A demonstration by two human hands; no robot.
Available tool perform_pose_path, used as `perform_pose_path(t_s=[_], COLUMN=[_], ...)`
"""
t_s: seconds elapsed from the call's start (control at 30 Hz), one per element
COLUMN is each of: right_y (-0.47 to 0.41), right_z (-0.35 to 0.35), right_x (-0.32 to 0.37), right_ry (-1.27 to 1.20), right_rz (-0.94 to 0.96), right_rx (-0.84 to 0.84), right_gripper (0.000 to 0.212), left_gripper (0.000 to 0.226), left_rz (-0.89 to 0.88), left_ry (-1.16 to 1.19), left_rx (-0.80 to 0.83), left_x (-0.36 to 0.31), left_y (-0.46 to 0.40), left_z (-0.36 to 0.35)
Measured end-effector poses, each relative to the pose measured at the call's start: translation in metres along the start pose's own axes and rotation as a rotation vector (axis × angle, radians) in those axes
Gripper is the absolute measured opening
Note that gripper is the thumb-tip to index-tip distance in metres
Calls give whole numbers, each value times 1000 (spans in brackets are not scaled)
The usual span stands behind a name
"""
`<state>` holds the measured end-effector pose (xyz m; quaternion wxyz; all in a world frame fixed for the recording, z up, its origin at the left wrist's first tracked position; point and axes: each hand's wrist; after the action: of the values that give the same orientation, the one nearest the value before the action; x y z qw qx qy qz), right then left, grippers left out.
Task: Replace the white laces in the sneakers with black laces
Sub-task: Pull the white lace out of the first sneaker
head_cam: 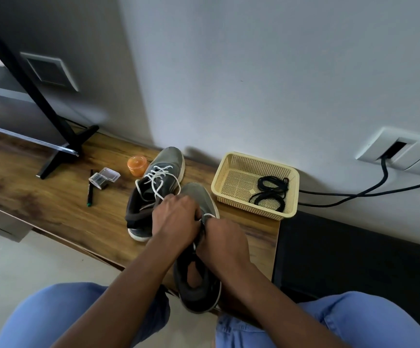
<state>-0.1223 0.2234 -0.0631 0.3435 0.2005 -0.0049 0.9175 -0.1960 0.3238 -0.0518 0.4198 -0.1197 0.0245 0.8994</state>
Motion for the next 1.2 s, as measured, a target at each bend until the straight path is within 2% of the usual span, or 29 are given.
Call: perform_pose_path(t_s=[0.1,0.2,0.33,0.37,0.47,0.57,0.63,0.8,0.93,1.07,1.2], right_y=[1,2,1,1,1,2,3,3,3,2,-2], right_z=[2,2,3,4,4,4,6,6,4,4,0], right_x=[0,-1,0,0,0,0,0,1,0,-2,-6], right_ry=[24,-8,-45,-41,-37,-51,-59,-44,-62,-50,-72], right_rz=[5,-11,-20,-23,-33,-31,-15,-6,-20,-3,23], right_rx=[10,-12,9,15,17,14,-4,-3,-7,-24,-22], right_gripper=[16,14,10,11,14,16,17,16,9,12,13], left_gripper=[14,16,13,15,24,29,27,35,7,15,13], left_rz=[12,59,-7,-21,-12,6,-25,-16,-27,-55,-14], left_ry=[30,152,644,684,471,213,107,30,70,33,19], left_rx=[-4,66,347,363,281,116,90,105,157,151,110], left_x=[4,10,23,27,33,22,15,13,16,14,11], left_y=[0,-3,-7,-7,-7,-5,-5,-6,-7,-6,-6], left_z=[-5,9,50,54,47,33,24,5,5,2,-3])
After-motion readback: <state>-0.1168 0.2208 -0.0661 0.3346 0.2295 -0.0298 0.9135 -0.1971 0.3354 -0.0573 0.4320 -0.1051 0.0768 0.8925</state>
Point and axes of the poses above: each hand's wrist, its own y-axis away from the middle knuckle, its own z-axis out of the back of the hand, x = y × z, and after that the axes turned 12 degrees about -z, right-handed
